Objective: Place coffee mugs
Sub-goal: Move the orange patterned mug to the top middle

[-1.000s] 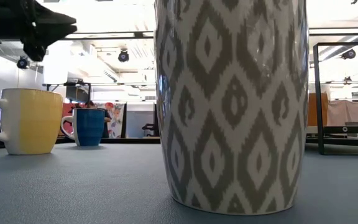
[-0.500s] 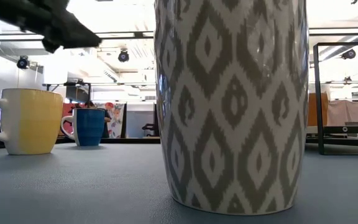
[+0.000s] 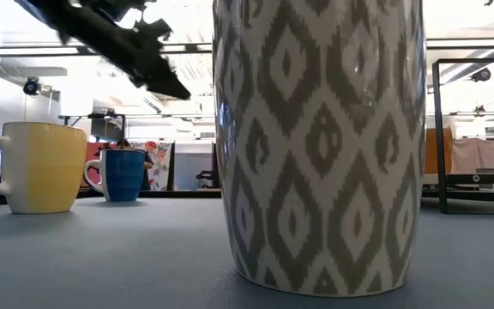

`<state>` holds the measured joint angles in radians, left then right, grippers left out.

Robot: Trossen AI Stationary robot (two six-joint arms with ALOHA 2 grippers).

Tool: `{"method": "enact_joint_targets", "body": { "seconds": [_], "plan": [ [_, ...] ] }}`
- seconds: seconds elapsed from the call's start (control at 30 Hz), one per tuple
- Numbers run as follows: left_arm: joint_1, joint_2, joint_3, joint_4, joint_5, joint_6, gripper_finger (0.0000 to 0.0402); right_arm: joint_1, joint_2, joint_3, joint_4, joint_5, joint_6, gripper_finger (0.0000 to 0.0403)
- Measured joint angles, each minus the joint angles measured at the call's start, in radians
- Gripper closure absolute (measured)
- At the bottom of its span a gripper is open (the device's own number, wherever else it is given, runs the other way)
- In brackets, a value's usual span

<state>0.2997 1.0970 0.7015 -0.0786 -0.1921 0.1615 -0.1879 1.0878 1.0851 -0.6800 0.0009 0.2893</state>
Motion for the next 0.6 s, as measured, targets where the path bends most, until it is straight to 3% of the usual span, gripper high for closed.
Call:
{"method": "enact_joint_targets", "body": {
  "seconds": [0.17,0.6],
  "plan": [
    [0.057,0.169,0.101,0.026,0.069,0.13,0.0306,0.0,0.0,0.0,-0.046,0.0,0.007,0.0291],
    [0.105,0.599,0.427,0.028,0.205,0.221,0.0306,0.0,0.0,0.0,-0.209,0.0,0.098,0.0281]
  ]
}}
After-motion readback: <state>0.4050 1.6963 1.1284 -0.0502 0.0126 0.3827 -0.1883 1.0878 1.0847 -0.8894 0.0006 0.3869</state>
